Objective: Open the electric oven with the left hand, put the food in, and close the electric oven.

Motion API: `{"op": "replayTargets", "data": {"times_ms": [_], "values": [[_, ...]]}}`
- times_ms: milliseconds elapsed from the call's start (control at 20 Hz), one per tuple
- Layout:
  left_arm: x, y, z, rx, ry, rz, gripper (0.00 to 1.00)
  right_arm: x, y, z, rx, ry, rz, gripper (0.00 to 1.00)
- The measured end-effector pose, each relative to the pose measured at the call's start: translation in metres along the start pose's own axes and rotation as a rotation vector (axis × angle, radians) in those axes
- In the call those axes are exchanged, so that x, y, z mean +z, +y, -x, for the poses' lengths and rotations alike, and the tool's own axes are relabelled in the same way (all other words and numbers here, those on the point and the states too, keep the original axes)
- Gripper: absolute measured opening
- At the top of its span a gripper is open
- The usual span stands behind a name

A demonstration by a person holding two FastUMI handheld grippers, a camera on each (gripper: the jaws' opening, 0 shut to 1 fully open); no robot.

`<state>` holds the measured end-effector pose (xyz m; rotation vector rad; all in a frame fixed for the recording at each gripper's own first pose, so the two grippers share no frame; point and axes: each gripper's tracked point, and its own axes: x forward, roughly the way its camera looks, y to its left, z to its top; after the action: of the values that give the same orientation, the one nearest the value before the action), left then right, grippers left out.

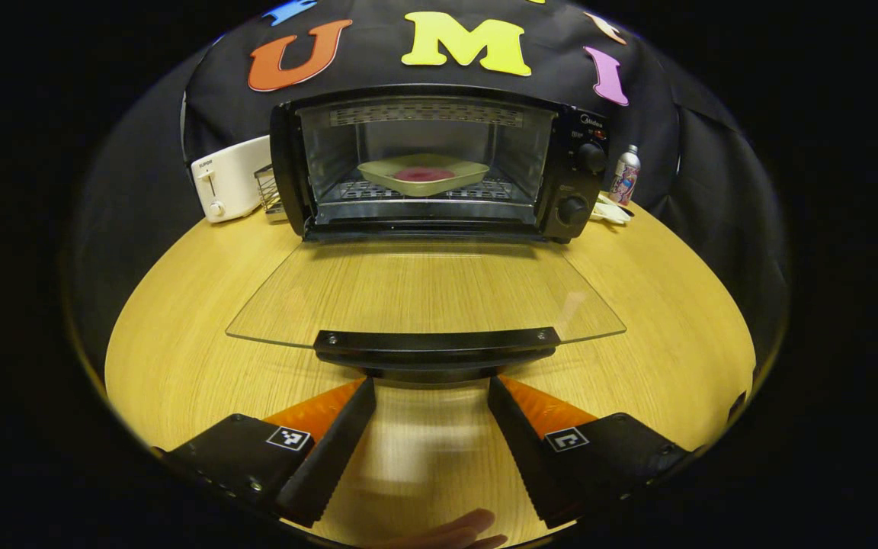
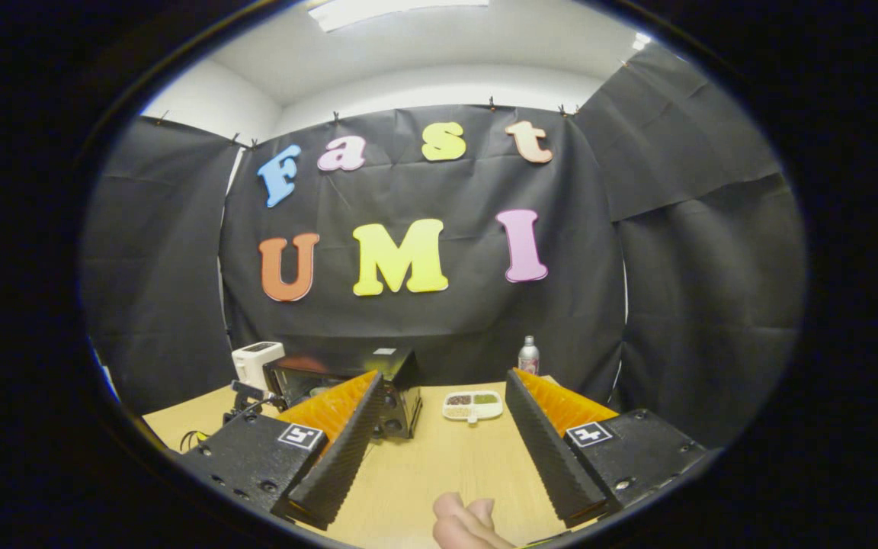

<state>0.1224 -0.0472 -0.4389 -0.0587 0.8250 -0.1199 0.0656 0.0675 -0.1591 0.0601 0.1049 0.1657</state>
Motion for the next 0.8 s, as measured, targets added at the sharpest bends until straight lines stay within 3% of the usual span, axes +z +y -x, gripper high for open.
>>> {"op": "replayTargets", "data": {"times_ms": [100,150,500,550,800], "values": [[0.003,0.0,0.0,-0.01,0.001,0.012,1.0,0.002,0.0,0.001,-0.002,-0.003,0.009,1.0],[0.005,0.0,0.001,-0.014,-0.003,0.018,0.95,0.002,0.0,0.001,-0.004,-0.003,0.012,0.96],[0.032,0.002,0.009,-0.017,-0.055,0.005,0.96,0.003,0.003,0.009,0.001,0.006,0.019,0.96],[0.037,0.002,0.009,-0.019,-0.066,0.007,0.96,0.005,0.002,0.011,-0.001,0.004,0.022,1.0],[0.078,0.013,0.0,0.011,-0.113,-0.013,0.96,0.011,-0.003,0.025,-0.018,-0.011,0.039,0.96]]}}
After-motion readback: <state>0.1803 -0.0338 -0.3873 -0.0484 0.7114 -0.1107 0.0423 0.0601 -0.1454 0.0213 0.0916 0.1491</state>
